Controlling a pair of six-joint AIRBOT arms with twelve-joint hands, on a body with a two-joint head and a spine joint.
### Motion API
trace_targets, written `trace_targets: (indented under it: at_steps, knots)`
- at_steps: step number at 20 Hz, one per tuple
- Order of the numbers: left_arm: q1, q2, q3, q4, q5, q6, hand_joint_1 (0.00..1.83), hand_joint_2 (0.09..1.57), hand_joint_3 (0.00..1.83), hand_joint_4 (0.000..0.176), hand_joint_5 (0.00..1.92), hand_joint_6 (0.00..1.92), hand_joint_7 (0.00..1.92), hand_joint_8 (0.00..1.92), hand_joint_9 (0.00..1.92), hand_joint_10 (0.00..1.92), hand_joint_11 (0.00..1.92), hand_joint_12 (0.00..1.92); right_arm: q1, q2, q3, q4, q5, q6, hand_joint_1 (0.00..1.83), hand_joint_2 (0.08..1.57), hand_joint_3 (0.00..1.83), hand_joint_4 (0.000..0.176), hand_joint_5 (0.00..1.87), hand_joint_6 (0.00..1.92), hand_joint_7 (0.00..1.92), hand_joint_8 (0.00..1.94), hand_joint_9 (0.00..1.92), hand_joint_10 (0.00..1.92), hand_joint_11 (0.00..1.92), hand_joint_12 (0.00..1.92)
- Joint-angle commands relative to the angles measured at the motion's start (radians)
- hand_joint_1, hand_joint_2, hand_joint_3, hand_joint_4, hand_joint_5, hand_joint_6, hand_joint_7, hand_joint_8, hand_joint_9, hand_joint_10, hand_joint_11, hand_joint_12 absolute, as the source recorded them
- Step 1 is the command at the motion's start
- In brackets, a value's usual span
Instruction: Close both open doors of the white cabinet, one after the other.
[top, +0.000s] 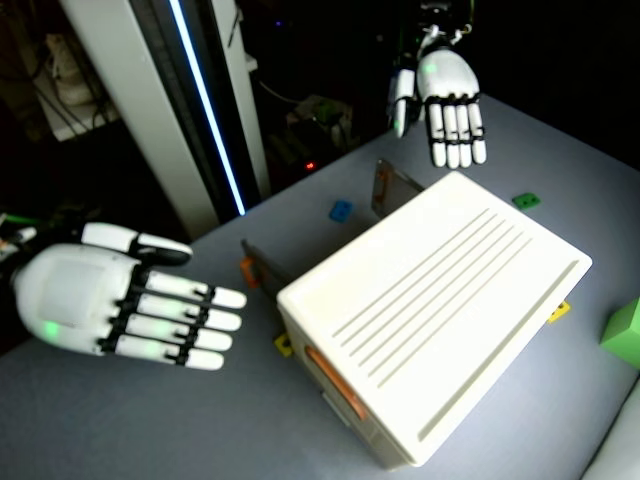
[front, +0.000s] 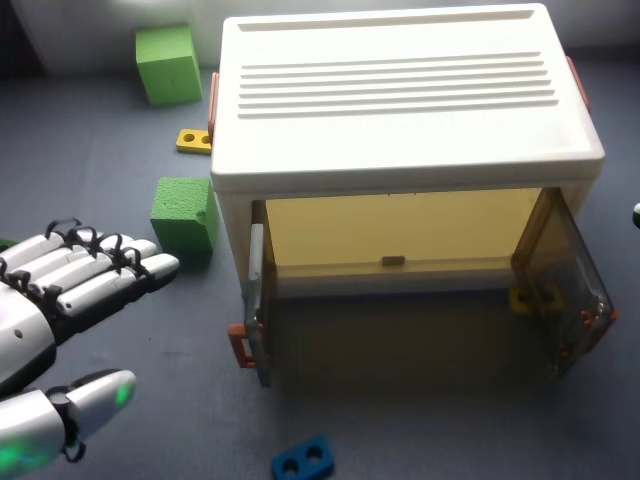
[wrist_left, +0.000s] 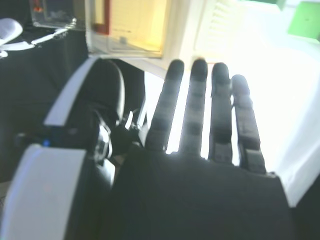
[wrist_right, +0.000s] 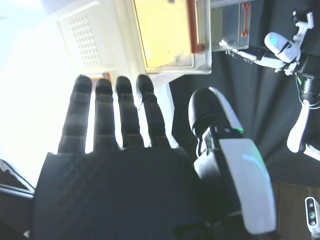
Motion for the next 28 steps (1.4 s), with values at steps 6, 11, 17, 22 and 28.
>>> trace_targets:
  at_steps: [6, 11, 17, 22, 28]
  knots:
    - [-0.02, -0.009, 0.011, 0.038, -0.108, -0.022, 0.0, 1.5, 0.0, 0.0, 0.05, 0.0, 0.03, 0.0, 0.05, 0.0, 0.0, 0.3, 0.004, -0.004, -0.002, 0.025, 0.122, 0.01, 0.03, 1.39, 0.01, 0.078, 0.02, 0.0, 0.02, 0.0, 0.01, 0.0, 0.0, 0.17]
    - [-0.035, -0.024, 0.019, 0.064, -0.102, -0.038, 0.0, 1.47, 0.0, 0.0, 0.06, 0.0, 0.02, 0.0, 0.05, 0.0, 0.0, 0.36, 0.004, -0.005, 0.0, 0.027, 0.12, 0.01, 0.04, 1.39, 0.0, 0.078, 0.0, 0.0, 0.0, 0.0, 0.0, 0.0, 0.0, 0.12]
    - [-0.091, -0.056, 0.041, 0.124, -0.055, -0.076, 0.0, 1.48, 0.0, 0.0, 0.09, 0.0, 0.06, 0.01, 0.08, 0.01, 0.0, 0.36, 0.004, -0.011, 0.002, 0.032, 0.118, 0.01, 0.08, 1.39, 0.0, 0.076, 0.03, 0.0, 0.02, 0.0, 0.02, 0.0, 0.0, 0.16]
    - [-0.143, -0.085, 0.059, 0.168, -0.03, -0.101, 0.15, 1.43, 0.0, 0.0, 0.12, 0.0, 0.1, 0.0, 0.12, 0.0, 0.0, 0.53, 0.004, -0.011, 0.004, 0.034, 0.117, 0.011, 0.04, 1.4, 0.0, 0.08, 0.03, 0.0, 0.02, 0.0, 0.01, 0.0, 0.0, 0.12]
    - [-0.179, -0.104, 0.073, 0.214, -0.001, -0.129, 0.0, 1.48, 0.01, 0.0, 0.09, 0.0, 0.08, 0.01, 0.09, 0.0, 0.0, 0.37, 0.004, -0.014, 0.005, 0.035, 0.117, 0.012, 0.07, 1.42, 0.0, 0.066, 0.03, 0.0, 0.04, 0.0, 0.04, 0.0, 0.0, 0.25]
